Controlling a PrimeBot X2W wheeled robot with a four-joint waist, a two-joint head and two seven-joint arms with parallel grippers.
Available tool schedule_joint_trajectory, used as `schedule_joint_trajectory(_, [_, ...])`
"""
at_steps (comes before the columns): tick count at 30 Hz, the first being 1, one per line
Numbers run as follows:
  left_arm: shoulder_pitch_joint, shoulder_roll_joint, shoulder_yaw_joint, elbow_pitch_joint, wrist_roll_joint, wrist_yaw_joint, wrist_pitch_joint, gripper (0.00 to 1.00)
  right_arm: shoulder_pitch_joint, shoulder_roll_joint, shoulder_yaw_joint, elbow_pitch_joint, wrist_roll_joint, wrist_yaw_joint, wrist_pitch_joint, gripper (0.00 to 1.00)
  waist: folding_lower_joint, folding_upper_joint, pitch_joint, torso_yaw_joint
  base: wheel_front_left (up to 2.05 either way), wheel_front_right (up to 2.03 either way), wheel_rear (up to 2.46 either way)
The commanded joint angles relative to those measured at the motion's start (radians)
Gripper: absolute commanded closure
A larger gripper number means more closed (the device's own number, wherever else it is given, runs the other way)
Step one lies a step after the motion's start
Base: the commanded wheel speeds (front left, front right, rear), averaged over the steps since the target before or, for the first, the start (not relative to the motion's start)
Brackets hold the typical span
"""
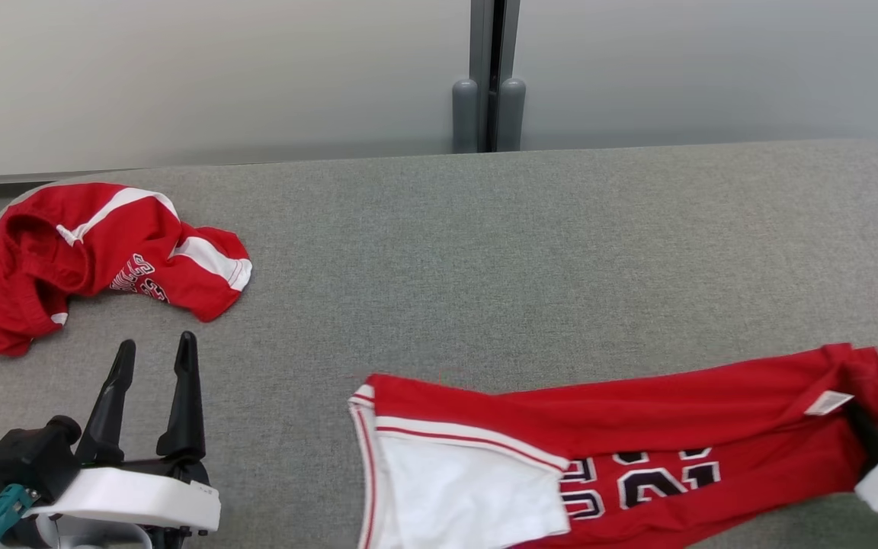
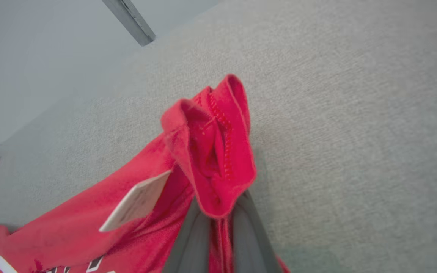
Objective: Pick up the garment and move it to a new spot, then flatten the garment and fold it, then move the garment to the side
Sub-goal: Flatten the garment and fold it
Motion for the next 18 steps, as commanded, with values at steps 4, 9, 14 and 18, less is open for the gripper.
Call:
schedule_joint_trajectory(4, [0.019, 0.002, 0.016, -0.006, -0.002, 0.008, -0.008, 0.0, -0.023, -0.048, -0.057, -0.017, -0.05, 0.0, 0.003, 1.0, 0.0, 0.0, -0.011, 0.003, 0.0, 0.0, 0.0])
schedule_joint_trajectory(9, [0.036, -0.005, 0.019, -0.006, -0.002, 0.009, -0.01, 0.0, -0.008, -0.012, -0.081, -0.141, -0.056, 0.0, 0.066, 1.0, 0.0, 0.0, -0.029, 0.016, 0.0, 0.0, 0.0])
schedule_joint_trajectory(14, [0.052, 0.0, 0.021, -0.002, -0.006, 0.016, -0.003, 0.0, 0.027, 0.078, -0.037, -0.327, 0.001, 0.0, 0.174, 1.0, 0.0, 0.0, -0.049, 0.038, 0.0, 0.0, 0.0])
schedule_joint_trajectory(18, [0.051, 0.006, 0.012, -0.006, -0.005, 0.02, 0.01, 0.0, 0.048, 0.167, 0.08, -0.461, 0.064, 0.0, 0.254, 1.0, 0.0, 0.0, -0.057, 0.077, 0.0, 0.0, 0.0])
